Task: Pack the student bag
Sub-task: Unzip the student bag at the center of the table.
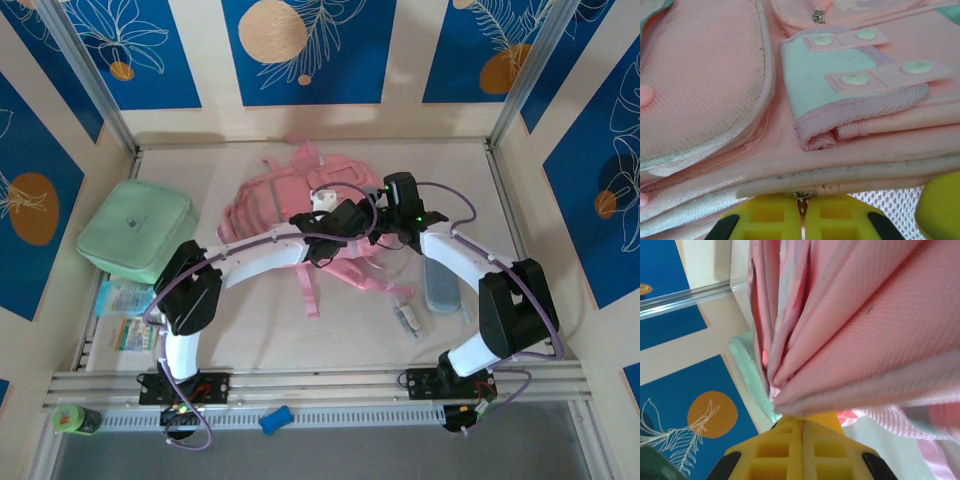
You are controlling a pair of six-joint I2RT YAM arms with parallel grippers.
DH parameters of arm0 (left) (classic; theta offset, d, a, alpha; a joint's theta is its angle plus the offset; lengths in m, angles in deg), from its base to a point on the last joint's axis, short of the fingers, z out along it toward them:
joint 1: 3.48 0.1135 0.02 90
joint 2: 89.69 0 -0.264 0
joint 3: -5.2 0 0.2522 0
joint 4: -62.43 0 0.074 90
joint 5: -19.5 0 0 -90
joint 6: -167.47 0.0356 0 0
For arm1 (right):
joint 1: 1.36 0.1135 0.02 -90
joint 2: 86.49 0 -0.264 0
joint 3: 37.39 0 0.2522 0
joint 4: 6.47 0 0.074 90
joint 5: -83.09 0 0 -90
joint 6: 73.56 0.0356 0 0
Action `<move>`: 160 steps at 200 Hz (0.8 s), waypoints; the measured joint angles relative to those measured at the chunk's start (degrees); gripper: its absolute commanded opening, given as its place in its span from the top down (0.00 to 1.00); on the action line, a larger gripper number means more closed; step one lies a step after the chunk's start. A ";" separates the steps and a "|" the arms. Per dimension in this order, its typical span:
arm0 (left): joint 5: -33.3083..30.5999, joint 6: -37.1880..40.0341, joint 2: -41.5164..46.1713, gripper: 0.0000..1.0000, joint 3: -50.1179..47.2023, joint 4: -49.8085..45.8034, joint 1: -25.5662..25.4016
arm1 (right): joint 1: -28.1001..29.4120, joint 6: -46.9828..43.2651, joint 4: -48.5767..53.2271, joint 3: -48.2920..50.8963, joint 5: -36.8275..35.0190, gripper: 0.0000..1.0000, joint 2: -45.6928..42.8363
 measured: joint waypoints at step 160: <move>18.16 4.52 11.87 1.00 -14.88 1.79 5.44 | -1.14 -6.27 1.40 2.64 6.08 0.71 0.04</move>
